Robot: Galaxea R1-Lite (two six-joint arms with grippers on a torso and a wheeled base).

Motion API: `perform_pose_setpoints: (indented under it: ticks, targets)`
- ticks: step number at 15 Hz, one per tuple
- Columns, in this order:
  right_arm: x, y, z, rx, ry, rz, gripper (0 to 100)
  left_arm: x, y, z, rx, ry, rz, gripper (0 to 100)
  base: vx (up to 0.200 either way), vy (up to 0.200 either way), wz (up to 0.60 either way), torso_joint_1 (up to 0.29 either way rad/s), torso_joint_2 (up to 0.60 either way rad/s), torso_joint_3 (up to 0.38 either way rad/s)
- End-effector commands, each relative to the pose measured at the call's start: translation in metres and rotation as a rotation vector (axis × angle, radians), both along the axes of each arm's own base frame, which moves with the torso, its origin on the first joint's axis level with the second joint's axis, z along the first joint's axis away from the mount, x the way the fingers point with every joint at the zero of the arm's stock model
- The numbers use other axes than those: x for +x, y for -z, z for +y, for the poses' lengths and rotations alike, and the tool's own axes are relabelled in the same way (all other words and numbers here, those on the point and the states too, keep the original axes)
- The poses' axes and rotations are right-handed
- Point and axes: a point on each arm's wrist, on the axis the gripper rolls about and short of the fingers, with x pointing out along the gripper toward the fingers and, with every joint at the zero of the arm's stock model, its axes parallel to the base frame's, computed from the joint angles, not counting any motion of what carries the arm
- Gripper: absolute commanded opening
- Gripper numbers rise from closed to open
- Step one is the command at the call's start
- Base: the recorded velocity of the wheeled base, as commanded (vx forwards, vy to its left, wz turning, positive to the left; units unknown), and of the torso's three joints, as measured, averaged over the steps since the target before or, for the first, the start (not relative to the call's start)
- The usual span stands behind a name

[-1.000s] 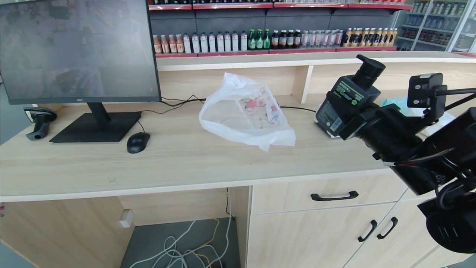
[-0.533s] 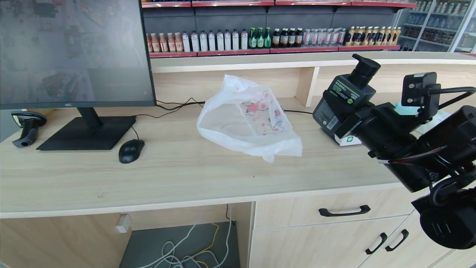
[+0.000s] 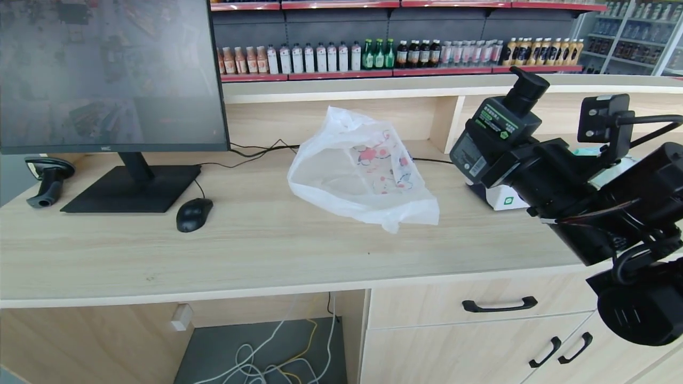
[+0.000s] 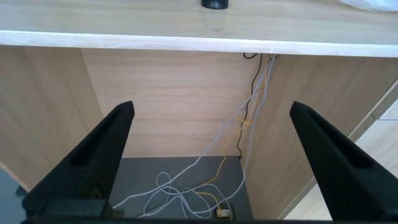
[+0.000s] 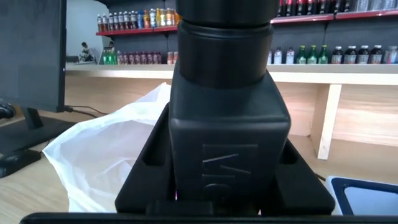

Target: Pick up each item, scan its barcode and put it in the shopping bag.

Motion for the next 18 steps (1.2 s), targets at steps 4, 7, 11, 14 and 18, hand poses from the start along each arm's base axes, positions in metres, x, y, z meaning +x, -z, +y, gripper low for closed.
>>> perform_pose_setpoints:
  ticks: [4,7,11,14,18]
  targets:
    - [0.0,-0.003,0.002,0.044,-0.033,0.008,0,0.0,0.0,0.0,0.0,0.0,-0.001,100,0.0,0.0,0.3,-0.002,0.0,0.001]
    - [0.017,-0.024,0.009,0.17,-0.128,0.019,0,0.0,0.0,0.0,0.005,0.0,-0.004,100,0.0,0.0,0.0,0.0,0.0,0.0]
    - [0.07,-0.021,0.019,0.326,-0.176,0.107,0,0.0,0.0,0.0,0.005,0.0,-0.003,100,0.0,0.0,0.0,0.0,0.0,0.0]
    - [0.093,-0.024,0.012,0.226,-0.089,0.192,0,0.0,0.0,0.0,0.005,0.0,-0.003,100,0.0,0.0,0.0,0.0,0.0,0.0]
    - [0.104,0.0,0.015,0.152,-0.054,0.299,0,0.0,0.0,0.0,0.006,0.0,-0.003,100,0.0,0.0,0.0,0.0,0.0,0.0]
